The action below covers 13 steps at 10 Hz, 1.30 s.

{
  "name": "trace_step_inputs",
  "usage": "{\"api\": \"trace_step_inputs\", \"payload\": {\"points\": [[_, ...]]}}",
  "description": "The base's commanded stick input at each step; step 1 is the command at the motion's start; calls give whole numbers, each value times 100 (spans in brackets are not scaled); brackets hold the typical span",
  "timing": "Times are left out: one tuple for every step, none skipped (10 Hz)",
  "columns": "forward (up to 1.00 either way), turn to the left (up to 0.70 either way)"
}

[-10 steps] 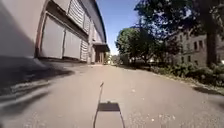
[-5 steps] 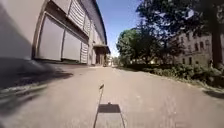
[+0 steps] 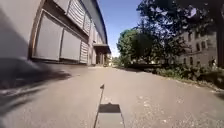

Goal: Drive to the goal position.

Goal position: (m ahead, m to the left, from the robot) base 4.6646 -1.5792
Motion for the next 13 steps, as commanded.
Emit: {"api": "trace_step_inputs", "payload": {"points": [[70, 0], [70, 0], [70, 0], [70, 0], [70, 0], [70, 0], [70, 0], [70, -1], [70, -1], [70, -1], [70, -1], [70, -1], [70, -1]]}}
